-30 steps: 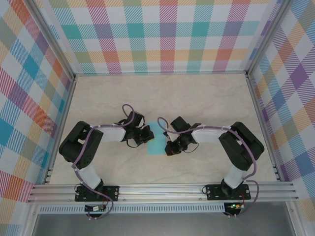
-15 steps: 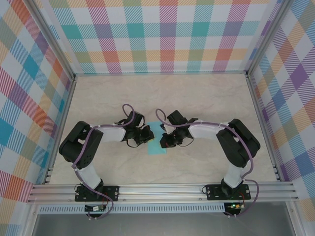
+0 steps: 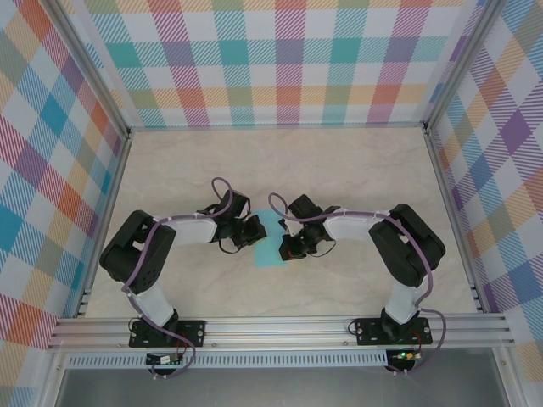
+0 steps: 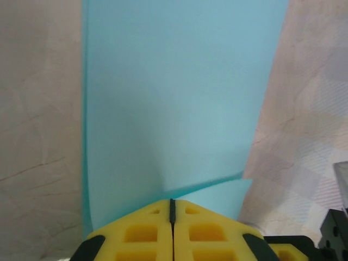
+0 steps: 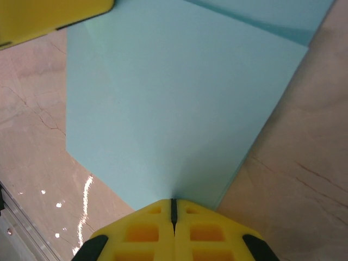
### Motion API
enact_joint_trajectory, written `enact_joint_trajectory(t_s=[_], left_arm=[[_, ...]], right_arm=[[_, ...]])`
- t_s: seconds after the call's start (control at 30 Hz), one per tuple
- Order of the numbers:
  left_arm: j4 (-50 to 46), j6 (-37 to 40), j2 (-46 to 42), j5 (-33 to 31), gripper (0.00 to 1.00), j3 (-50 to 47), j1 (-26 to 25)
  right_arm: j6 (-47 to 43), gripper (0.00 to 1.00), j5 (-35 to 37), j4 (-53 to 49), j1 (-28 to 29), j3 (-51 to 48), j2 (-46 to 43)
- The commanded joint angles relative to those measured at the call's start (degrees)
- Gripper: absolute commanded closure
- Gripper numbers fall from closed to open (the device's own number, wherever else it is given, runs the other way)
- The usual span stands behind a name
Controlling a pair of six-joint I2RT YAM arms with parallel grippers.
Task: Fold a paper plane with a square sheet of paper (pick it up from the middle)
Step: Fold the triangle a second time at the center of the table.
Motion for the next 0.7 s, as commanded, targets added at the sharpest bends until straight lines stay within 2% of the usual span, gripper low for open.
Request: enact_joint_trajectory(t_s=[0.0, 0.17, 0.33, 0.5, 0.67], left_arm=[[0.6, -1.1, -4.0, -1.5, 0.88, -1.0, -2.6], [5.2, -4.8, -3.0, -1.9, 0.88, -4.3, -6.4], [7.1, -5.3, -0.1, -2.2, 0.92, -5.4, -7.8], [4.6, -2.5, 1.3, -5.8, 0.94, -5.3, -7.3], [4.3, 0.6, 0.2, -7.4, 0.94, -6.7, -3.0]], right_arm=[[0.1, 1.0, 3.3, -4.0, 0.0, -0.6, 2.3], [0.4, 1.0, 3.5, -4.1, 0.0, -0.3, 2.9], [0.3, 1.0, 3.6, -4.4, 0.0, -0.1, 3.3], [-0.5, 1.0, 4.5, -5.3, 0.0, -0.2, 3.5], [-1.8, 1.0, 6.2, -6.5, 0.1, -0.6, 3.5]])
